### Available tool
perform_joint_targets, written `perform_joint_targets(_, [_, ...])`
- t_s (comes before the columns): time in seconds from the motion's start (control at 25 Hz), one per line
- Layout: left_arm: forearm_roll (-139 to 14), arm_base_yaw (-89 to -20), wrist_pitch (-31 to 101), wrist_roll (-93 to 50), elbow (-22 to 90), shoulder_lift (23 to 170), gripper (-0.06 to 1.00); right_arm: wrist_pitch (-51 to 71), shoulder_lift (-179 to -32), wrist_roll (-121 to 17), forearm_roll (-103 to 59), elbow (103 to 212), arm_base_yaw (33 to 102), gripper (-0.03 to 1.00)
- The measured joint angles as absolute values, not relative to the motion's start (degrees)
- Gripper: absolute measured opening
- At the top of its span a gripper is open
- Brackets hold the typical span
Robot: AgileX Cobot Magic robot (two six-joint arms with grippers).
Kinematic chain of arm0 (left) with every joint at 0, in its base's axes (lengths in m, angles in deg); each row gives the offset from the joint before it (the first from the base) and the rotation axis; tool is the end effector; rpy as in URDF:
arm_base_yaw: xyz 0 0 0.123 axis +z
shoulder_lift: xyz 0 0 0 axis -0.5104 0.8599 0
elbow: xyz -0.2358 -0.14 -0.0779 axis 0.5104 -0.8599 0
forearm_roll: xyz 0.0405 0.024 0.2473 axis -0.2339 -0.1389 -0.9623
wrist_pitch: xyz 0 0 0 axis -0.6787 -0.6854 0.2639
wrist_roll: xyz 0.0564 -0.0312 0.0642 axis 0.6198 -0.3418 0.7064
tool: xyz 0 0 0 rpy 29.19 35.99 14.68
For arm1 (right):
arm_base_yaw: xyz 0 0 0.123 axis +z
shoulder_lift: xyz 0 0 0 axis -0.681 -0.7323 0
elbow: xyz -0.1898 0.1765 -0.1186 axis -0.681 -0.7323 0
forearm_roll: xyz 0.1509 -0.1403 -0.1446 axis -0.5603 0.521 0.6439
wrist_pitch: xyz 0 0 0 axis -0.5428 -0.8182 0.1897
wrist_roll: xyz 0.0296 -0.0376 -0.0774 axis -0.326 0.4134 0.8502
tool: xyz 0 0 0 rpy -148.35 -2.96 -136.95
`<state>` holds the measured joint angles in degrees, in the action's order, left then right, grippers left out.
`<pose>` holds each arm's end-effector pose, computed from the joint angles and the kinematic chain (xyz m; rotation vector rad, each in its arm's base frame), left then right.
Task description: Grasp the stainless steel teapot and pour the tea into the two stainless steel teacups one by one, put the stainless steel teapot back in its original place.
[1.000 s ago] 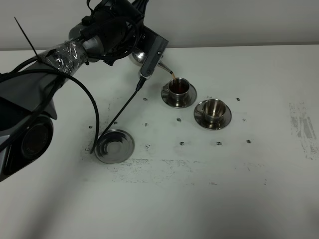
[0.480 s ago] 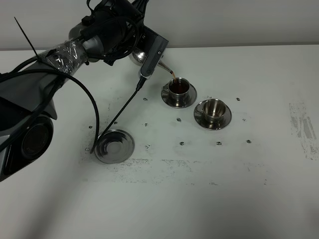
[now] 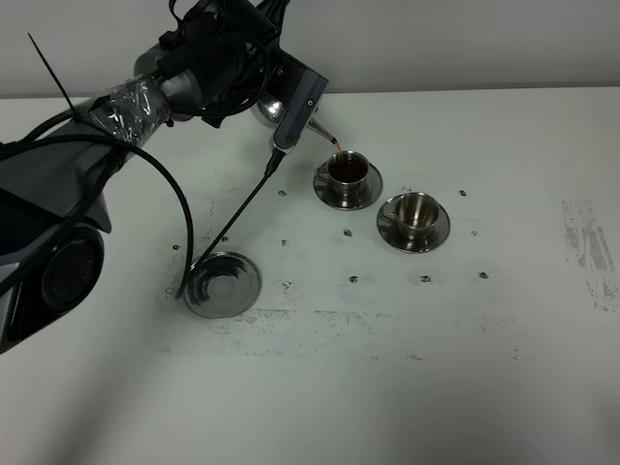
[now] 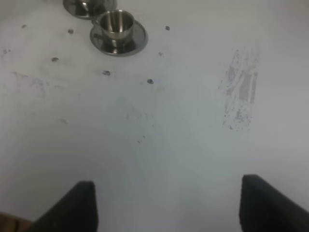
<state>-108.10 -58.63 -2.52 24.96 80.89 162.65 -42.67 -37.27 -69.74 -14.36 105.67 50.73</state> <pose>0.5016 -0.2297 0.2084 2.2658 1.1765 1.0343 0.0081 0.0011 0.2738 -0.2359 2.1402 0.0307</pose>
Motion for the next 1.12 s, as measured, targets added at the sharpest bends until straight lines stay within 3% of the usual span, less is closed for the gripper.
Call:
perform_joint_targets(0.8, [-101.9, -58.6, -8.8, 16.3, 80.9, 162.7, 0.17, -42.7, -37.3, -69.7, -14.4, 105.7, 50.7, 0.59])
perform_joint_targets(1.12, [-96.3, -58.6, -13.1, -4.1, 80.9, 162.3, 0.17, -42.7, -37.3, -69.7, -14.4, 105.7, 50.7, 0.59])
